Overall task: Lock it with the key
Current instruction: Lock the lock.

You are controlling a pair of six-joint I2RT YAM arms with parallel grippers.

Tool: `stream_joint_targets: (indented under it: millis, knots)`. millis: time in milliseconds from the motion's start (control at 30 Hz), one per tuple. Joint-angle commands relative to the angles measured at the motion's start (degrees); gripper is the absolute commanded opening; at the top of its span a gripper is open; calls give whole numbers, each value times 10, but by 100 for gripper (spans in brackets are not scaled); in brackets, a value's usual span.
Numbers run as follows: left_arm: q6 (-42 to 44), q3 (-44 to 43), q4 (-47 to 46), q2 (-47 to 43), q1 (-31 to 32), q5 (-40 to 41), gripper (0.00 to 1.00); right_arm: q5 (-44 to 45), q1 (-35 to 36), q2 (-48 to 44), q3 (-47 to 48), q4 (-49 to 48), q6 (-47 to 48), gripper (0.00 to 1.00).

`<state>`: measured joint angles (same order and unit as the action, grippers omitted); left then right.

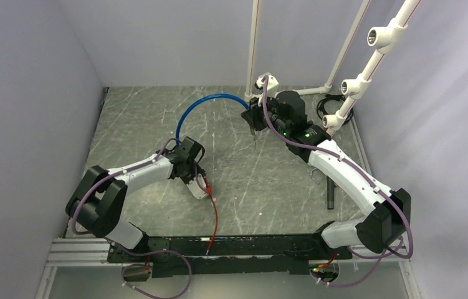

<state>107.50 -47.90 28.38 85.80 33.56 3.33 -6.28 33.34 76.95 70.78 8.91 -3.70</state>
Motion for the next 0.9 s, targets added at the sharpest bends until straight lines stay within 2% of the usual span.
stream_joint_targets:
  millis: [0,67,100,400,533,633,733,867]
  knots:
    - [-34,-27,-50,12,1,22,20,-3,-1,-2,30,-63,-29,0]
    - [-86,-60,-23,11,-1,11,1,3,-1,0,30,-63,-36,0]
    - [-115,-79,-7,8,-1,0,0,7,-2,1,29,-65,-40,0]
    - [-376,-187,94,-76,-6,-131,0,23,-26,25,46,-64,-124,0]
    - [-511,-241,146,-105,-6,-205,0,1,-50,35,52,-62,-196,0]
    - [-613,-267,142,-122,-6,-238,0,-20,-61,40,50,-63,-236,0]
    - [-694,-287,132,-126,-4,-255,0,-39,-65,41,43,-69,-268,0]
    - [-764,-332,138,-96,2,-217,0,-79,-68,39,32,-77,-315,0]
